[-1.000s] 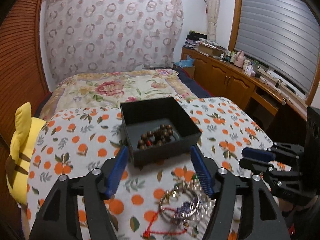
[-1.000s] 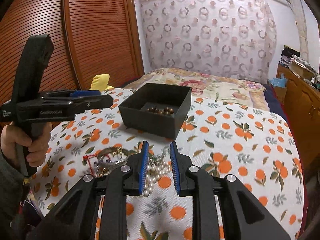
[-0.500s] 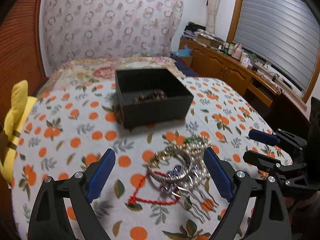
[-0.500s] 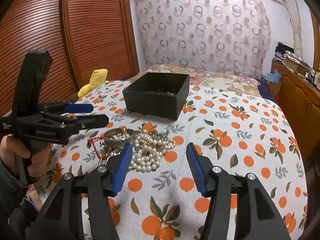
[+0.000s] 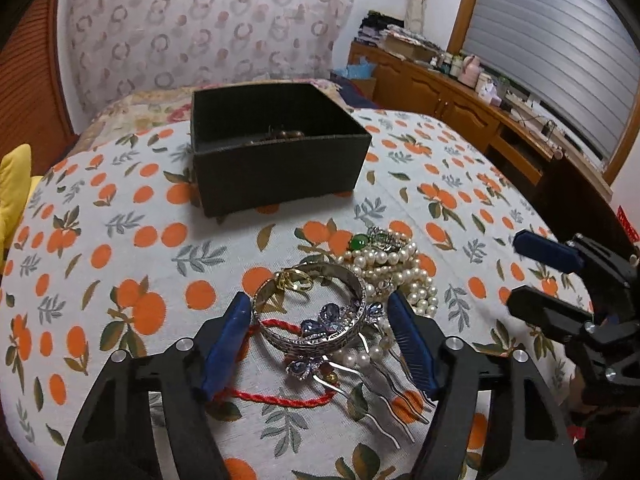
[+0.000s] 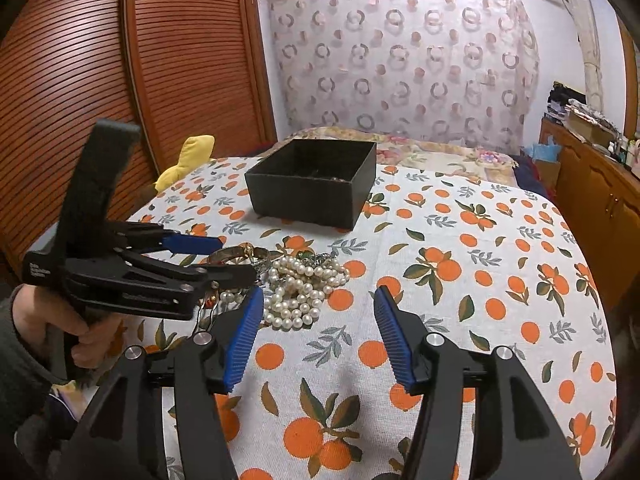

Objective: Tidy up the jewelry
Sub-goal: 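Grasp the silver cuff bangle with the left tool and lift it, then grasp the pearl necklace with the right tool while the left tool holds the silver bangle, then lift the pearl necklace with the right tool while the left tool carries the bangle toward the box, then lower the bangle into the box and open the left tool while the right tool lowers the pearls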

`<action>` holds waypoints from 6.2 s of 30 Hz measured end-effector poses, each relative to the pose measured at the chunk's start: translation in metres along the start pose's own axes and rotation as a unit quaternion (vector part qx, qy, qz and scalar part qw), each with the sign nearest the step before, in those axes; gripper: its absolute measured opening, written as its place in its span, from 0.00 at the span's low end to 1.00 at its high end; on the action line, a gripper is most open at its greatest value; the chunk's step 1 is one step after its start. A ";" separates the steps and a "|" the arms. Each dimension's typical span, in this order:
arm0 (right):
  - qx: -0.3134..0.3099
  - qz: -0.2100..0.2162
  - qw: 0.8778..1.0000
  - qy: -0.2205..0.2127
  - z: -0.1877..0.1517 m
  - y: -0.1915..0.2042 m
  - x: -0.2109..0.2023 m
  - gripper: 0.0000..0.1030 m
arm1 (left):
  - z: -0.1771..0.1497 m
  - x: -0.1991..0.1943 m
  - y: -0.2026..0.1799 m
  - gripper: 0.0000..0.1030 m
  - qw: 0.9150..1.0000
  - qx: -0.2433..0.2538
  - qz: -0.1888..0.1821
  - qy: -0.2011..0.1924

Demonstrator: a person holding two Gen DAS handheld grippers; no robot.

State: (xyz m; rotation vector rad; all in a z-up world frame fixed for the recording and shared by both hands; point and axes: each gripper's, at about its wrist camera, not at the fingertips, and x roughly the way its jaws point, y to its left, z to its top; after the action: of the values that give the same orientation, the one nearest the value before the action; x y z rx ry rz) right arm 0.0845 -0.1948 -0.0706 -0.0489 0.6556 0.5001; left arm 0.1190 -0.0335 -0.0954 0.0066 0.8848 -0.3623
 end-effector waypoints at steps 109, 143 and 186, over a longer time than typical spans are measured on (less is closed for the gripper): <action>-0.081 0.083 0.992 0.055 0.007 0.031 0.004 0.08 | -0.048 -0.082 0.028 0.56 0.996 -0.032 0.016 -0.082; -0.120 0.071 0.988 -0.061 0.095 0.045 -0.066 0.08 | -0.048 -0.087 0.026 0.56 0.995 -0.037 0.009 -0.092; -0.145 0.016 0.979 -0.141 0.234 0.023 -0.058 0.08 | 0.056 -0.089 0.038 0.56 0.989 -0.001 0.026 -0.143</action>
State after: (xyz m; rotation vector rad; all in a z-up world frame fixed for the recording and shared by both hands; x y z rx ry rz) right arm 0.1685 -0.1531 0.1528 -0.2391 0.3015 0.6181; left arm 0.1214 0.0209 0.0023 -0.0239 0.5990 -0.3042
